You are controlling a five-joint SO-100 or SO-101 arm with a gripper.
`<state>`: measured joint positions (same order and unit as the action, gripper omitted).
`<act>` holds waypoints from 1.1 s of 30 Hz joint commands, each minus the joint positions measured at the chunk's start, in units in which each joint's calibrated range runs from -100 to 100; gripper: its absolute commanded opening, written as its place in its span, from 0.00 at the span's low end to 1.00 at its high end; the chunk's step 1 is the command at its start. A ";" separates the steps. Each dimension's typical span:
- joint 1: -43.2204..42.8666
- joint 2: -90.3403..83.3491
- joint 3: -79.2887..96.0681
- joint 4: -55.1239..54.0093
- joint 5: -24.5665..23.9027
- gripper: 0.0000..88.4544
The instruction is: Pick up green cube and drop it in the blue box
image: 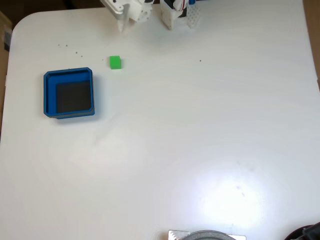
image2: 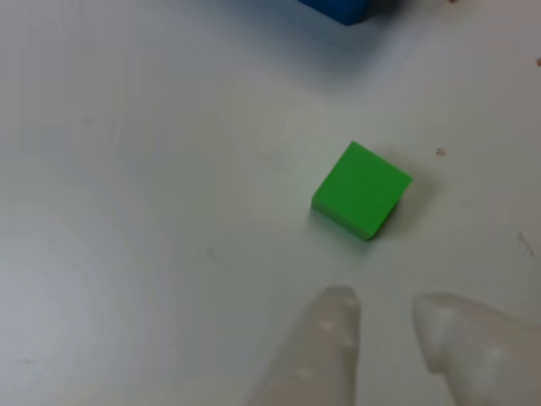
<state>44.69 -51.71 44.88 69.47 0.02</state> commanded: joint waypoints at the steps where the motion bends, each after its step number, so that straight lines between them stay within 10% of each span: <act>1: -0.56 -0.13 -4.12 2.40 0.10 0.03; 33: -0.49 0.54 -3.76 2.73 -0.24 0.18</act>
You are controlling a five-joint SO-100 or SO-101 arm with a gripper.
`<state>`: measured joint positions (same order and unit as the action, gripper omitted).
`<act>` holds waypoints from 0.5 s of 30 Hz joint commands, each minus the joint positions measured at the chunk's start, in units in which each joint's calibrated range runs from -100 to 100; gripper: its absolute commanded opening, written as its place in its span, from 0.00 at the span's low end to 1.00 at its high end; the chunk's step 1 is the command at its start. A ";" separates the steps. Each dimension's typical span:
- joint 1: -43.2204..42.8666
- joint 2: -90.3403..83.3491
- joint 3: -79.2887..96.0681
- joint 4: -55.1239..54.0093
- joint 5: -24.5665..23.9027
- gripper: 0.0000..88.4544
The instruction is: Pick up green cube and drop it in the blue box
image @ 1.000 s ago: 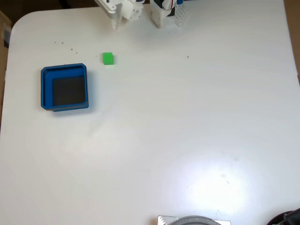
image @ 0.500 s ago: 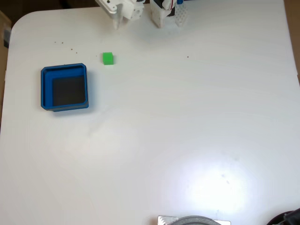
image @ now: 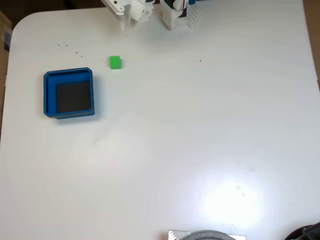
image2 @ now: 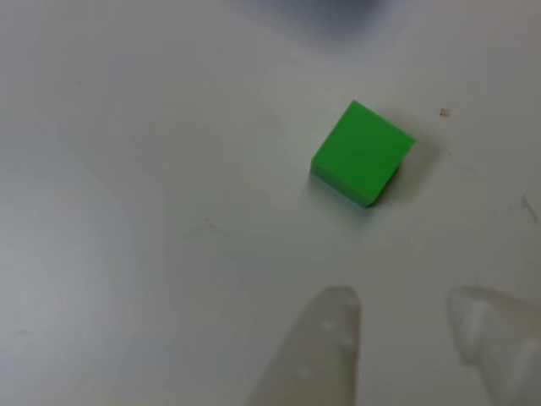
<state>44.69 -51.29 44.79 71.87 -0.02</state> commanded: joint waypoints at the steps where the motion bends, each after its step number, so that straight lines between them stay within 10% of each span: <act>1: -0.49 0.21 -3.67 0.33 -0.20 0.19; 15: -0.56 8.74 -5.11 -0.08 -4.98 0.29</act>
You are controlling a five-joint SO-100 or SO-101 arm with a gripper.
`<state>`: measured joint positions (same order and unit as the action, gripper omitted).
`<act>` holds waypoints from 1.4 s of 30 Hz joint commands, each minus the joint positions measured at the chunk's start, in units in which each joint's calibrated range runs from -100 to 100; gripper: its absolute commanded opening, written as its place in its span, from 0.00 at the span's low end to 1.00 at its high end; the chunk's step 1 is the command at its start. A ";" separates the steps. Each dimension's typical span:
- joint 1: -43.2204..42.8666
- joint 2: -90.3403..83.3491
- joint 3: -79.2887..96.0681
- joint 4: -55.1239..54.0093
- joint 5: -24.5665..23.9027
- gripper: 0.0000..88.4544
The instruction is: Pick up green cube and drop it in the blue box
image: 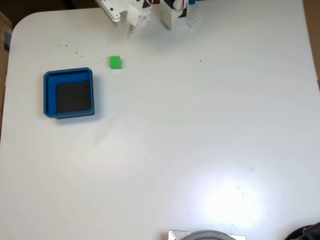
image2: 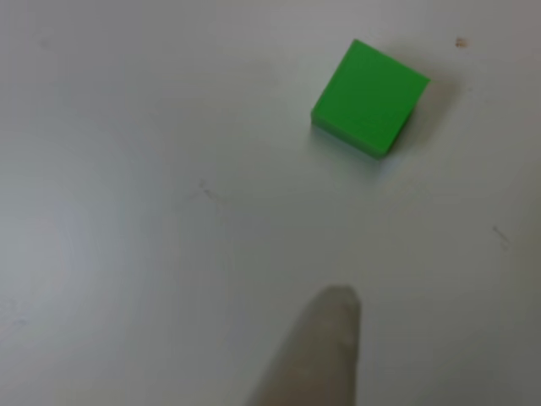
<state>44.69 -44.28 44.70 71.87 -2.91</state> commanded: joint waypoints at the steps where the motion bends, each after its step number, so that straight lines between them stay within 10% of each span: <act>1: -0.64 2.39 -5.65 -0.08 -2.74 0.29; 42: -3.62 39.68 -33.84 0.09 -4.88 0.29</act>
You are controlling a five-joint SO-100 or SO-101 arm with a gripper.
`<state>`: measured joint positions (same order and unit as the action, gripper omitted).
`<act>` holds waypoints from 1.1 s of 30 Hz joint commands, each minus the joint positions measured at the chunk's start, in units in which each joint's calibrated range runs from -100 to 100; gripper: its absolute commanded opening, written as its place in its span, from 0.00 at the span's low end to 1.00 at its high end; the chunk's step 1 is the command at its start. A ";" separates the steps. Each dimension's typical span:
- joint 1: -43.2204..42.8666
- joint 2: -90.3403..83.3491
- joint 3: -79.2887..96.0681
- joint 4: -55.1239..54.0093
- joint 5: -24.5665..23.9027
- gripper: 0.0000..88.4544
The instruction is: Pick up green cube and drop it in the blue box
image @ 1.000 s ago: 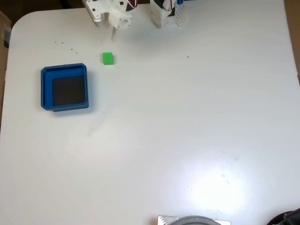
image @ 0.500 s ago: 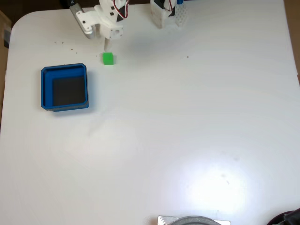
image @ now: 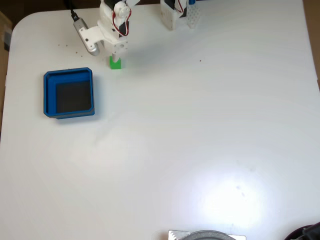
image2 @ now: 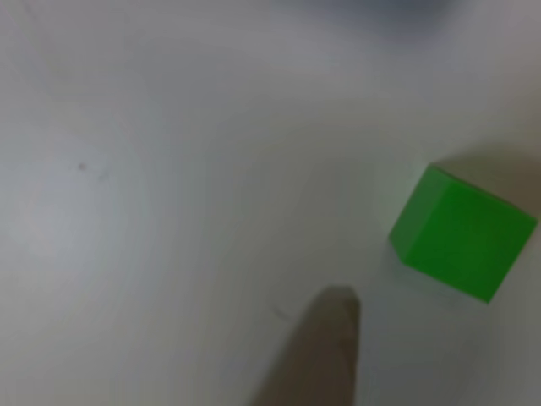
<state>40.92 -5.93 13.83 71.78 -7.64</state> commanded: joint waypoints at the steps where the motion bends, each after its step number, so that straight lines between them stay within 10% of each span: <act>1: 0.15 1.92 -2.87 0.17 -0.15 0.29; 33: 2.98 3.84 1.88 0.25 -6.54 0.29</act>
<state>43.33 -1.84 15.88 71.70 -14.14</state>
